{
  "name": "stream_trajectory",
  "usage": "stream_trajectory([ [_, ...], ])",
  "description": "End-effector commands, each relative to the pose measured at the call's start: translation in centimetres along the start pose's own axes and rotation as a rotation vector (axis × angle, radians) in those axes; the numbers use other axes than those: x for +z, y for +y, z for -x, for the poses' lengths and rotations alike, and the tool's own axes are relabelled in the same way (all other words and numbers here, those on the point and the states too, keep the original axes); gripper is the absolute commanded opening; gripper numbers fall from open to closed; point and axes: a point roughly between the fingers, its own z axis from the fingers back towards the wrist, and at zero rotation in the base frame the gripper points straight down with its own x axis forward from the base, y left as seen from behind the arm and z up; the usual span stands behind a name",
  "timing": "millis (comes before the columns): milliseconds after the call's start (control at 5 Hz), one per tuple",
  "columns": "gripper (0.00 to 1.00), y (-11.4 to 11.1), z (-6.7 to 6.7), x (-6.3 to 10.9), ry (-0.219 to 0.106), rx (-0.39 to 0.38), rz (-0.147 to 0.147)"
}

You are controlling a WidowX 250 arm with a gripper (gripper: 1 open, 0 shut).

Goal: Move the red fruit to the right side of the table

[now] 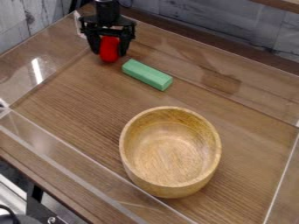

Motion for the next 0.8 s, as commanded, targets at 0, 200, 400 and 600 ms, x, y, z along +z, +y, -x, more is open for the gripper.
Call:
stream_trajectory([
  [0, 1.00, 0.6, -0.6, 1.1, -0.051, -0.013, 0.000],
  [200, 1.00, 1.1, -0.7, 1.0, -0.058, -0.023, 0.002],
  [400, 0.00, 1.5, -0.9, 1.8, -0.064, 0.007, -0.002],
  [600, 0.00, 1.7, -1.3, 3.2, -0.073, 0.032, 0.003],
])
